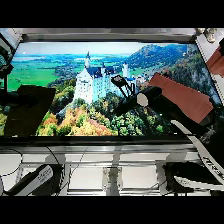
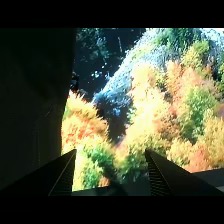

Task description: Fold the clothes and pants, and hang the long-sleeved shirts on hangers.

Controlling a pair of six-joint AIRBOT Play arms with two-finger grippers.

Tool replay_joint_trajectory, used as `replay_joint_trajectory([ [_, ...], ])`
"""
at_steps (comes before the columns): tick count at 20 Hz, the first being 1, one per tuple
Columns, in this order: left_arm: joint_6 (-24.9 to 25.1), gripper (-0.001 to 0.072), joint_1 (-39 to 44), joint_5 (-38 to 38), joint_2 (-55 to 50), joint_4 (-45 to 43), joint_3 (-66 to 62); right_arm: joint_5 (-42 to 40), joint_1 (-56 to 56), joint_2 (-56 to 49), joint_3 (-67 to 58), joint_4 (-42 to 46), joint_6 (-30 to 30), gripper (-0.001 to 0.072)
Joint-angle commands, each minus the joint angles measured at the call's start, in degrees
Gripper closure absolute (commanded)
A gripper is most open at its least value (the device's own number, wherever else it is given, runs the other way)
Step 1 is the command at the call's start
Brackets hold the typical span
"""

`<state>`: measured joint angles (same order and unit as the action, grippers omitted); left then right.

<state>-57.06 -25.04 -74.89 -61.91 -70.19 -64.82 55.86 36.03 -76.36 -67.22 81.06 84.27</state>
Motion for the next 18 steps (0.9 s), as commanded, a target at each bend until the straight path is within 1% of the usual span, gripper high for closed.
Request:
replay_joint_trajectory([
  [1, 0.0, 0.0216, -0.1, 0.0, 0.0, 0.0, 0.0, 0.0, 0.1, 0.0, 0.0, -0.2, 0.1, 0.0690],
  [7, 0.0, 0.0216, -0.1, 0.0, 0.0, 0.0, 0.0, 0.1, 0.1, 0.0, 0.0, -0.4, 0.7, 0.0690],
  [11, 0.0, 0.0216, -0.1, 0.0, 0.0, 0.0, 0.0, 0.5, 0.1, 0.0, 0.0, -3.2, 0.7, 0.0690],
  [18, 0.0, 0.0216, -0.1, 0.0, 0.0, 0.0, 0.0, 2.2, 0.1, 0.0, 0.0, -3.2, 0.7, 0.0690],
])
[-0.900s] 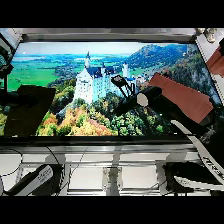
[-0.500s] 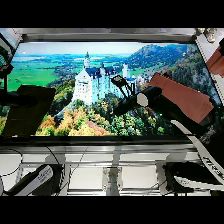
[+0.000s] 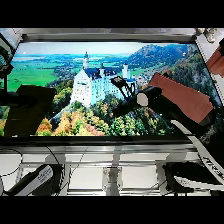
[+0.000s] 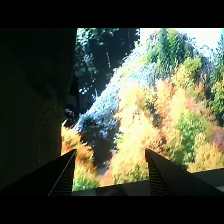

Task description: Fold the clothes and pants, and hang the long-sleeved shirts on hangers.

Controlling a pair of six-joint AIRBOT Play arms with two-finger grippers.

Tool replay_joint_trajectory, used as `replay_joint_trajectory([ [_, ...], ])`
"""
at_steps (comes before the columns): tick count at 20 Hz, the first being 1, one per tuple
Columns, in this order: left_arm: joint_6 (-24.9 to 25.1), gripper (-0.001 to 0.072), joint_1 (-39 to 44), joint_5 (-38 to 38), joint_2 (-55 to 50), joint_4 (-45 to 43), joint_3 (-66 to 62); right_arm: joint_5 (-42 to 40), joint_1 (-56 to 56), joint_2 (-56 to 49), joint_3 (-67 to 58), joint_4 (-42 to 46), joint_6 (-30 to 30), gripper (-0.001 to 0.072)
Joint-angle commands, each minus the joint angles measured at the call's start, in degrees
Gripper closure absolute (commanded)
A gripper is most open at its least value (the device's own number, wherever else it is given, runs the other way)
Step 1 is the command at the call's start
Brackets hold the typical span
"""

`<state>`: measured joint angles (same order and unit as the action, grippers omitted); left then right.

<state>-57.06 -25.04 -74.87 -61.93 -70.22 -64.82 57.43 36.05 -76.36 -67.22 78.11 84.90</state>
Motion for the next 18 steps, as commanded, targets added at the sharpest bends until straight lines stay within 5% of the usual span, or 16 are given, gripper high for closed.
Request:
replay_joint_trajectory([
  [1, 0.0, 0.0216, -0.1, 0.0, 0.0, 0.0, 0.0, 0.5, 0.1, 0.0, 0.0, 0.0, 0.0, 0.0690],
  [13, 1.0, 0.0217, -0.1, 0.5, -0.2, 3.8, 1.4, 0.0, 0.1, 0.0, 0.0, 0.2, 0.0, 0.0690],
  [18, 1.5, 0.0226, 0.0, 1.3, -7.6, -9.5, 3.7, 0.0, 0.0, 0.0, 0.0, 0.2, 0.0, 0.0690],
])
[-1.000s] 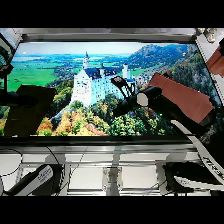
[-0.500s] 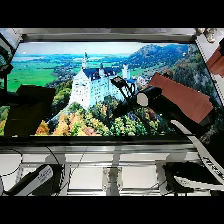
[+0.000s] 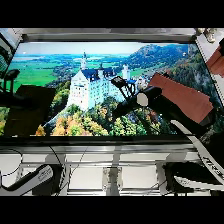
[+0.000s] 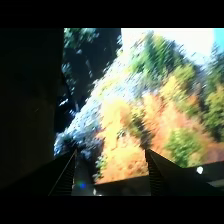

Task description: Fold the clothes and pants, and hang the long-sleeved shirts on hangers.

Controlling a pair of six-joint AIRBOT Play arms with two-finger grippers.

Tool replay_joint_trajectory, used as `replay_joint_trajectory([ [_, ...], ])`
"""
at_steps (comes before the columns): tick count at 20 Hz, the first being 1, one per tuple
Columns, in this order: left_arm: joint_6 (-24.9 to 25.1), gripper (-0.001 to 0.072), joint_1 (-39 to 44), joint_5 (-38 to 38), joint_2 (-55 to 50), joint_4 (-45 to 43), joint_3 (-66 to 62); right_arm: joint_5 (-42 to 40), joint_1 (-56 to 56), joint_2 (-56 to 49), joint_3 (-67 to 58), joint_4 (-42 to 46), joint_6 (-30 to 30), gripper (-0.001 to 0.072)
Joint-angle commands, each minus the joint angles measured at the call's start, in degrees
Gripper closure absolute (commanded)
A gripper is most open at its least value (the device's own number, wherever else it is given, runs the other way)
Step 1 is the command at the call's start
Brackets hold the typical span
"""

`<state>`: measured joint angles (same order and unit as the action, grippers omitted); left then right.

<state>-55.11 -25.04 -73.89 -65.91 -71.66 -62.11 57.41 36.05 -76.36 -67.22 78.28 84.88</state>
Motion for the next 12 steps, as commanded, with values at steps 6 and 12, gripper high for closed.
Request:
replay_joint_trajectory([
  [6, -12.0, 0.0226, 4.2, -1.6, -13.2, -32.8, 1.2, 0.0, 0.0, 0.0, 0.0, 0.0, 0.0, 0.0690],
  [12, -11.7, 0.0224, -3.9, 6.3, -8.6, -19.1, 1.2, 0.4, 0.1, 0.0, 0.0, -0.1, 0.0, 0.0690],
])
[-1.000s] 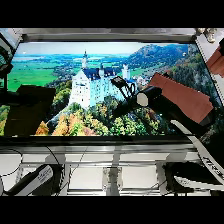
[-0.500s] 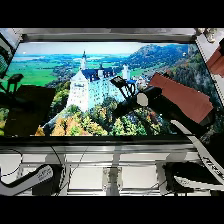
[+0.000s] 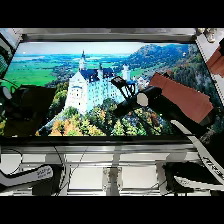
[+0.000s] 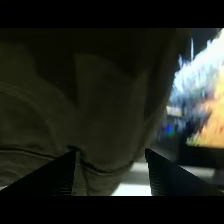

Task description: Fold the clothes and pants, and hang the long-sleeved shirts on hangers.

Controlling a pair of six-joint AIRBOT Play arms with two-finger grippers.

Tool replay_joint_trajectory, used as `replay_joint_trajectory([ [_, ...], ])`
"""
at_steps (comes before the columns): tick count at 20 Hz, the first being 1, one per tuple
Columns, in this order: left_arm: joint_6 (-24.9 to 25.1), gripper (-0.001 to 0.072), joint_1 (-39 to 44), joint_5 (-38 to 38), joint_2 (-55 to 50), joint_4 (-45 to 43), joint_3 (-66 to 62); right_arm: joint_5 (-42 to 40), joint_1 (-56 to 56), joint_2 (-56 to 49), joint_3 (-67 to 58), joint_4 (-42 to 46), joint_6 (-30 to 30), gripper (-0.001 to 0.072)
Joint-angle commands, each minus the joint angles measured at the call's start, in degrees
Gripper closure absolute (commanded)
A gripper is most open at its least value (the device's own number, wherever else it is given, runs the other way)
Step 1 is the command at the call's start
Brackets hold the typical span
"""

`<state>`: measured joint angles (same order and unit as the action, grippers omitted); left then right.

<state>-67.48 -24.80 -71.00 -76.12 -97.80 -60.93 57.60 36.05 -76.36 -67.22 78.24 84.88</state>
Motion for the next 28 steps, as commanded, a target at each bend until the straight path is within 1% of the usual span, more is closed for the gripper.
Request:
replay_joint_trajectory([
  [1, 2.0, 0.0224, -7.9, 3.3, 2.2, 11.1, 0.0, 0.4, 0.1, 0.0, 0.0, 0.0, 0.0, 0.0690],
  [2, 2.4, 0.0224, -11.8, 2.8, 2.4, 13.9, 0.0, 0.7, 0.1, 0.0, 0.0, 0.0, 0.0, 0.0690],
  [5, 5.7, 0.0224, -26.0, 0.6, 2.1, 22.5, 0.0, 1.7, 0.1, 0.0, 0.0, 0.0, 0.0, 0.0690],
  [7, 7.6, 0.0224, -36.7, 0.5, 1.9, 30.9, 0.0, 1.8, 0.1, 0.0, 0.0, 0.0, 0.1, 0.0690],
  [10, 8.5, 0.0224, -52.2, -1.5, -0.6, 45.8, 0.0, 2.4, 0.1, 0.0, 0.0, -0.2, 0.1, 0.0690],
  [12, 10.1, 0.0224, -59.0, -5.4, -4.0, 50.3, 0.0, 3.7, 0.1, 0.0, 0.0, -0.2, 0.1, 0.0690],
  [13, 10.5, 0.0224, -61.0, -6.8, -6.1, 50.3, 0.0, 4.1, 0.1, 0.0, 0.0, -0.2, 0.1, 0.0690],
  [15, 10.6, 0.0224, -62.1, -7.7, -9.4, 50.5, 0.0, 4.7, 0.1, 0.0, 0.0, -0.2, 0.9, 0.0690],
  [17, 14.1, 0.0223, -61.4, -7.3, -11.6, 52.1, 0.0, 4.9, 0.1, 0.0, 0.0, -0.2, 1.9, 0.0690],
  [20, 16.7, 0.0222, -59.8, -4.2, -13.1, 53.0, 0.0, 5.0, 0.1, 0.0, 0.0, -0.3, 3.1, 0.0690],
  [23, 17.0, 0.0223, -58.8, -2.3, -14.8, 52.5, 0.0, 6.3, 0.1, 0.0, 0.0, -0.4, 3.2, 0.0690],
  [26, 17.0, 0.0223, -57.3, -1.6, -17.0, 49.3, -0.1, 6.5, 0.1, 0.0, 0.0, -0.4, 3.2, 0.0690],
  [28, 17.0, 0.0225, -56.0, -0.9, -18.3, 49.4, -0.1, 6.5, 0.1, 0.0, 0.0, -0.4, 3.2, 0.0690],
])
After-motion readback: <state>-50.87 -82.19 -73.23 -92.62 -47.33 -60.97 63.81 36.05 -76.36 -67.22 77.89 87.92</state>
